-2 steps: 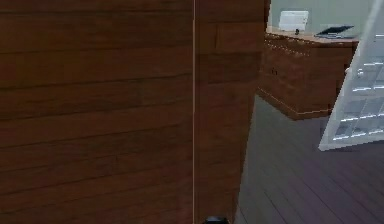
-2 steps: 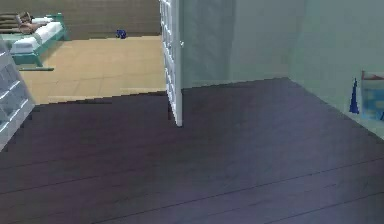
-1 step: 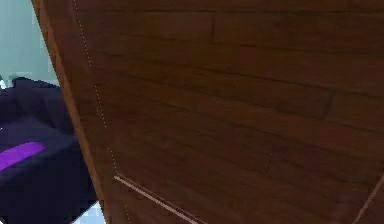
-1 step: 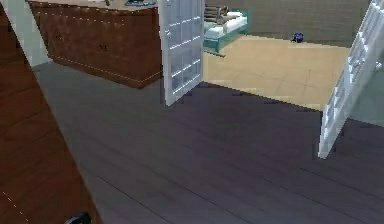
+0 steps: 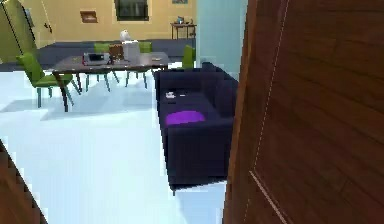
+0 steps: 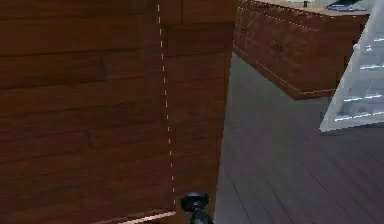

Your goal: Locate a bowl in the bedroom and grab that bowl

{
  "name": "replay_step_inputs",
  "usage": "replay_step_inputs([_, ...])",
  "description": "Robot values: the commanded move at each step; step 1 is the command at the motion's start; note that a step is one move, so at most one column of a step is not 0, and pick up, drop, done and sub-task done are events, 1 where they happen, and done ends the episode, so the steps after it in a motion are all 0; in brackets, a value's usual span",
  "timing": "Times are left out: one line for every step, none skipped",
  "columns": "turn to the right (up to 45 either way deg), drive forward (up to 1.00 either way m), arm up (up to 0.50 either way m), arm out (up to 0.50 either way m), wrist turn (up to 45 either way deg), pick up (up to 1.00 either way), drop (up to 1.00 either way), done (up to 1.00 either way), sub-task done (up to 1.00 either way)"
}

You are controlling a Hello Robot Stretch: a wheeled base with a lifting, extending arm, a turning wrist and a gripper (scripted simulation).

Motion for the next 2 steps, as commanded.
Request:
replay_step_inputs([-45.0, 0.00, 0.00, 0.00, 0.0, 0.00, 0.00, 0.00, 0.00])
replay_step_inputs([-42.0, 0.00, 0.00, 0.00, 0.0, 0.00, 0.00, 0.00, 0.00])
